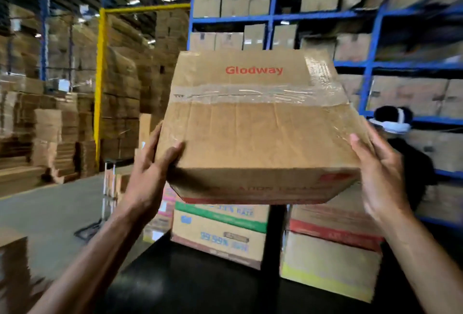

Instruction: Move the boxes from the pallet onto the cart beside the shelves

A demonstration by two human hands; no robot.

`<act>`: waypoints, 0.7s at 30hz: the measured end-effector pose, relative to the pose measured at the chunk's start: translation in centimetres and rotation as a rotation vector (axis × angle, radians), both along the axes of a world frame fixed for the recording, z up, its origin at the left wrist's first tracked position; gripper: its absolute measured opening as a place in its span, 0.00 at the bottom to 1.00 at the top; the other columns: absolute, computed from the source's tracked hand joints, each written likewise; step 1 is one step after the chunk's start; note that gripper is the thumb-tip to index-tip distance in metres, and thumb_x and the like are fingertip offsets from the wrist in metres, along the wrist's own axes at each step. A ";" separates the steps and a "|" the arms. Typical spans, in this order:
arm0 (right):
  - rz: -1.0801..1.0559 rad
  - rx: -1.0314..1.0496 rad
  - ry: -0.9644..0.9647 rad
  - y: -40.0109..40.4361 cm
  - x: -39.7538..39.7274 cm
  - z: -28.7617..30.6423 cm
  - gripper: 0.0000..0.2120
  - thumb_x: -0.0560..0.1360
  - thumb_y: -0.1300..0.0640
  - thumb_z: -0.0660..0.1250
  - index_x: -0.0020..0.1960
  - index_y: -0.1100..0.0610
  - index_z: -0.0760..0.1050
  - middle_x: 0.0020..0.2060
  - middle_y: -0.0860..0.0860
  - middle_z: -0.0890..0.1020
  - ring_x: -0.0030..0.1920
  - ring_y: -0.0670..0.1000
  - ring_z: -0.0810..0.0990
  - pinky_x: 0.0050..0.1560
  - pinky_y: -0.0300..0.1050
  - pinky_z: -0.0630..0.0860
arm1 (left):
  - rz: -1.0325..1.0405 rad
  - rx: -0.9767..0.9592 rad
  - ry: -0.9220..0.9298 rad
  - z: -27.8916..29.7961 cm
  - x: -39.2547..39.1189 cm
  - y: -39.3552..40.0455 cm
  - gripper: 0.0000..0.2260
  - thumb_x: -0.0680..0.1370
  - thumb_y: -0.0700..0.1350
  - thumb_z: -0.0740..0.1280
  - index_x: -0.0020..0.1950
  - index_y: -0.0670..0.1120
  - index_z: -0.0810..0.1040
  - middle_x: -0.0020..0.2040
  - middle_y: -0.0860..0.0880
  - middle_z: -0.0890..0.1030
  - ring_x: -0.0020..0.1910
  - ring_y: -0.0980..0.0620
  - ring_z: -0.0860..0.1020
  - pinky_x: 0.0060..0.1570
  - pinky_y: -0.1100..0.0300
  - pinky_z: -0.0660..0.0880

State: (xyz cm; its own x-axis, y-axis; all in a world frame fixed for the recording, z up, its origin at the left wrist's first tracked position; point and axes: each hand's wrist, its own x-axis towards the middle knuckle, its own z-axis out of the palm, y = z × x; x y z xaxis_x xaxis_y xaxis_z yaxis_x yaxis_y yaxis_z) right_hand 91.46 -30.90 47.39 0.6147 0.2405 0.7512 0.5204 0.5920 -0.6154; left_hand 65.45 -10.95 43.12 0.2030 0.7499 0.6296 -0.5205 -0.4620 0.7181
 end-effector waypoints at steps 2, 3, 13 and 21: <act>-0.065 0.022 0.017 -2.8 3.8 0.1 0.31 0.66 0.46 0.70 0.68 0.53 0.72 0.56 0.43 0.82 0.59 0.44 0.79 0.60 0.40 0.75 | -0.088 0.024 0.016 0.6 5.2 -1.1 0.24 0.77 0.42 0.66 0.73 0.53 0.69 0.64 0.55 0.79 0.60 0.61 0.78 0.58 0.69 0.74; -0.096 0.026 0.026 -3.9 5.6 0.3 0.27 0.70 0.50 0.69 0.68 0.54 0.72 0.54 0.41 0.83 0.57 0.41 0.80 0.58 0.38 0.75 | -0.125 0.031 0.027 0.9 7.6 -1.5 0.24 0.78 0.42 0.66 0.73 0.53 0.68 0.64 0.56 0.79 0.58 0.64 0.78 0.55 0.72 0.74; -0.311 -0.030 0.071 -7.3 21.8 0.5 0.29 0.70 0.47 0.70 0.70 0.50 0.70 0.62 0.46 0.78 0.57 0.44 0.79 0.46 0.31 0.78 | -0.328 0.046 0.090 1.7 28.4 0.2 0.26 0.77 0.47 0.68 0.74 0.55 0.67 0.60 0.66 0.77 0.57 0.71 0.75 0.65 0.63 0.67; -0.363 -0.054 0.187 -2.4 34.4 2.1 0.21 0.77 0.58 0.64 0.70 0.52 0.71 0.56 0.49 0.80 0.40 0.39 0.82 0.32 0.30 0.76 | -0.423 0.042 0.151 3.4 42.4 6.4 0.14 0.77 0.44 0.67 0.56 0.63 0.76 0.49 0.67 0.83 0.52 0.67 0.79 0.57 0.64 0.72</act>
